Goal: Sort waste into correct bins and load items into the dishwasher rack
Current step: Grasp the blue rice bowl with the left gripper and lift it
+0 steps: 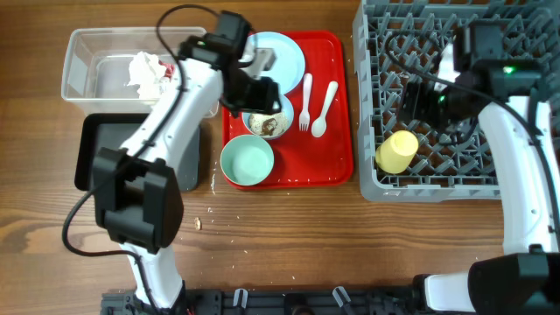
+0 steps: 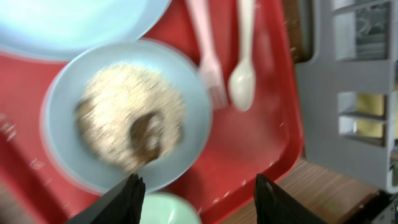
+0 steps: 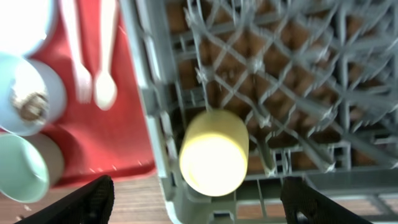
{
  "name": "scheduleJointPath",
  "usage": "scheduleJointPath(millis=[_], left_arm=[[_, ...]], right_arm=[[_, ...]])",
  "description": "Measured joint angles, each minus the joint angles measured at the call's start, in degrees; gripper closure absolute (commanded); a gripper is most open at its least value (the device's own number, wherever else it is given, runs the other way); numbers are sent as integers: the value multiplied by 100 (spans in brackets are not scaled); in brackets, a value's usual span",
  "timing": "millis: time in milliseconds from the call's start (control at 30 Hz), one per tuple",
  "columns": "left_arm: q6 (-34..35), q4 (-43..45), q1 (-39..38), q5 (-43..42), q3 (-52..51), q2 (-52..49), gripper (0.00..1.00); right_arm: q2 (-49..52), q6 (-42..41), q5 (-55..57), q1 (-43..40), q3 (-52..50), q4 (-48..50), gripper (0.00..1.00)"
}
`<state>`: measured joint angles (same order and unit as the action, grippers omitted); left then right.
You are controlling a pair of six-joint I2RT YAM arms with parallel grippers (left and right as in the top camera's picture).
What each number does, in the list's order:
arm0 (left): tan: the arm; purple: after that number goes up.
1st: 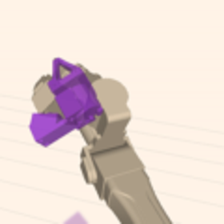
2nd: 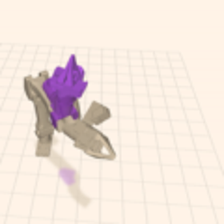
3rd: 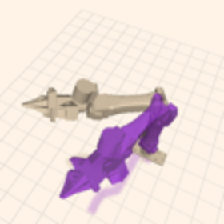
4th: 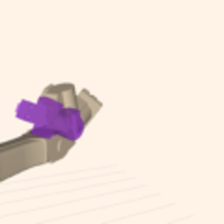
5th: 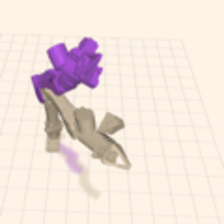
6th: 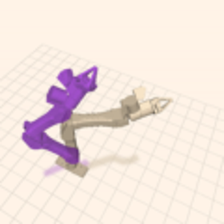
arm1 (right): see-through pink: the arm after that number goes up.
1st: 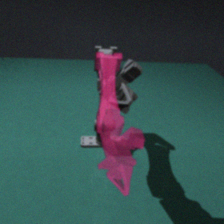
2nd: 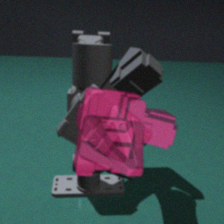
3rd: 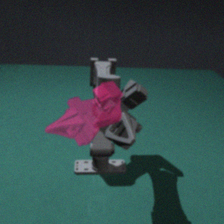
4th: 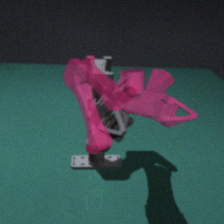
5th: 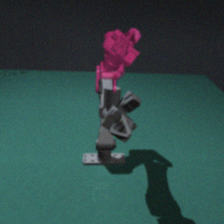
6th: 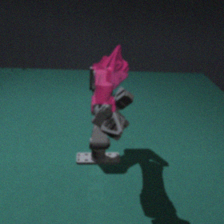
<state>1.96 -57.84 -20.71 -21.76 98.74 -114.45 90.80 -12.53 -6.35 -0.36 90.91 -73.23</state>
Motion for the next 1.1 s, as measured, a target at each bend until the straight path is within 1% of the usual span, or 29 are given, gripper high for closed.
scheduleJointPath(millis=[33,133,200,300,433,500,567,667,767,933,1100], left_arm=[[59,120,-118,61,0,-2,42],[184,352,-463,289,0,-15,47],[267,544,-713,658,11,-105,50],[461,625,-944,1158,11,-323,50],[614,780,-1084,1646,11,-699,51],[654,859,-1084,1773,11,-881,53],[693,907,-1080,1882,11,-1062,60],[741,907,-1080,1934,11,-1204,75],[782,911,-1080,1978,11,-1228,96],[782,903,-1086,2107,52,-1196,96],[785,765,-1086,2057,87,-1172,96]], right_arm=[[0,0,0,2,129,-4,13],[-4,0,0,0,289,-9,13],[-4,0,0,0,291,-59,12],[-4,0,0,0,291,-131,13],[-4,0,0,2,291,-136,13],[-4,0,0,0,291,-142,13],[-4,0,0,0,291,-162,13],[-4,0,0,2,291,-177,13],[-4,0,0,0,291,-177,12],[-4,0,0,0,291,-177,12],[-4,0,0,0,291,-179,13]])
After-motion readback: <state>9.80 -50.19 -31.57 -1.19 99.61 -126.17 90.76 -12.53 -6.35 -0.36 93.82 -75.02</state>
